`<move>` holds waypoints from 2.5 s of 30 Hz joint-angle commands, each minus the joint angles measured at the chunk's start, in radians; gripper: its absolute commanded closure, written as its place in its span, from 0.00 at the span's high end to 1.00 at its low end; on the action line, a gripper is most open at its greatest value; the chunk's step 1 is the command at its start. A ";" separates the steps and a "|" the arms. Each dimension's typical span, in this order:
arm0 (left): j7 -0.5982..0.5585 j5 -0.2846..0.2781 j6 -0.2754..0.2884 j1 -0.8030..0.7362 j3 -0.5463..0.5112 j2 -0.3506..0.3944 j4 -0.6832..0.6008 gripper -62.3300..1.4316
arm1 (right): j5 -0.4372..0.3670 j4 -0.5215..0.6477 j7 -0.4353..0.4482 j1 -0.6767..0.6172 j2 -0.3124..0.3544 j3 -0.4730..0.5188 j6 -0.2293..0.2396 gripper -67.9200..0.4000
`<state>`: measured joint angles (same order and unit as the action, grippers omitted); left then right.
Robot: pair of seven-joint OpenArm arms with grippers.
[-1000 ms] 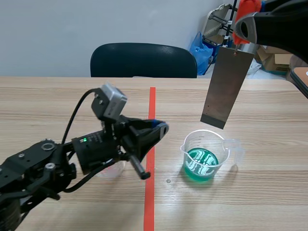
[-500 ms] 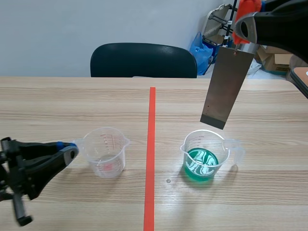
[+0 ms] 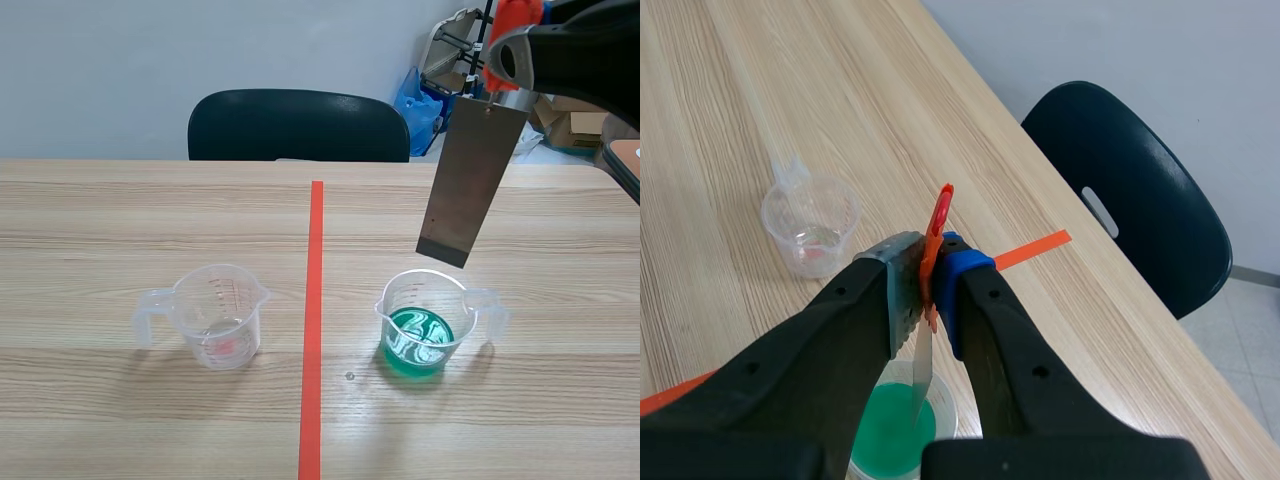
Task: Do the redox reaction experiment
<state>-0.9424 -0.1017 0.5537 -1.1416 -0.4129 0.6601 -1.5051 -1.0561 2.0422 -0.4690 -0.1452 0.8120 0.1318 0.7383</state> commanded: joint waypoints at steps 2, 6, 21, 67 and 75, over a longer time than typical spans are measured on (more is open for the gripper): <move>-0.087 0.034 0.005 -0.068 -0.063 -0.053 -0.003 0.07 | -0.011 0.012 0.023 0.007 0.015 0.006 0.007 0.02; -0.216 0.107 -0.056 -0.175 -0.166 -0.120 -0.003 0.07 | -0.011 0.012 0.023 0.007 0.015 0.006 0.007 0.02; -0.313 0.242 -0.105 -0.175 -0.259 -0.236 0.000 1.00 | -0.011 0.012 0.023 0.007 0.013 0.006 0.007 0.02; -0.311 0.241 -0.122 -0.175 -0.259 -0.246 0.000 1.00 | -0.011 0.012 0.023 0.007 0.013 0.006 0.007 0.02; -0.311 0.241 -0.122 -0.175 -0.259 -0.246 0.000 1.00 | -0.011 0.012 0.023 0.007 0.013 0.006 0.007 0.02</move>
<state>-1.2392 0.1497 0.4294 -1.3151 -0.6765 0.4187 -1.4986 -1.0561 2.0422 -0.4656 -0.1452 0.8120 0.1318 0.7387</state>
